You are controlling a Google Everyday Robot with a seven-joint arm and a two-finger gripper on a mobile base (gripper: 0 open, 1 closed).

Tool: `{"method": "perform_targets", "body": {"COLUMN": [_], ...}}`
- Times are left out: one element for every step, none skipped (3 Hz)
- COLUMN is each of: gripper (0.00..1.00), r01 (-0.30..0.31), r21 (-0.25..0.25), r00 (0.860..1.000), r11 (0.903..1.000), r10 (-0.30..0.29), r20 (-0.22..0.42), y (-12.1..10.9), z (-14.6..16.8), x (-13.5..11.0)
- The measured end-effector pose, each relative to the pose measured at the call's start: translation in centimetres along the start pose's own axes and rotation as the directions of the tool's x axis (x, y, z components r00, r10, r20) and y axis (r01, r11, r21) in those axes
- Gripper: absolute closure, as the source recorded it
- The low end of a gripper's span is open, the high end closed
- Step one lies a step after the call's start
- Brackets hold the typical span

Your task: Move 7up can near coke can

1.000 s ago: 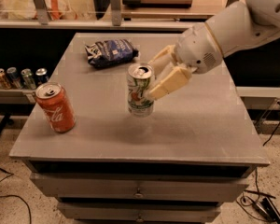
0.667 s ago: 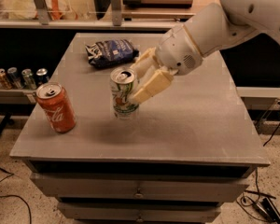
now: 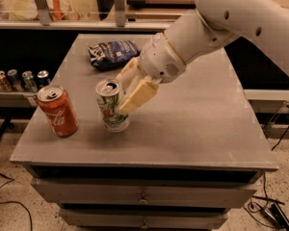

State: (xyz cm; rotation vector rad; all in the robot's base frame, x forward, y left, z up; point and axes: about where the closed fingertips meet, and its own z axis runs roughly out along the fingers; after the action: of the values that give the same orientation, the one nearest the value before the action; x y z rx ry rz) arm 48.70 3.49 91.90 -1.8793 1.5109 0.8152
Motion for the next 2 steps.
{"method": "perform_targets", "body": {"gripper": [1.0, 1.0], "r01": [0.014, 0.012], "r21": [-0.049, -0.053], "r00": [1.0, 1.0], "r11": [0.9987, 0.9985], "r10": [-0.015, -0.012], "r20": [-0.013, -0.007], "y": [-0.06, -0.13], "z": [3.46, 3.82], "x": [-0.67, -0.74]}}
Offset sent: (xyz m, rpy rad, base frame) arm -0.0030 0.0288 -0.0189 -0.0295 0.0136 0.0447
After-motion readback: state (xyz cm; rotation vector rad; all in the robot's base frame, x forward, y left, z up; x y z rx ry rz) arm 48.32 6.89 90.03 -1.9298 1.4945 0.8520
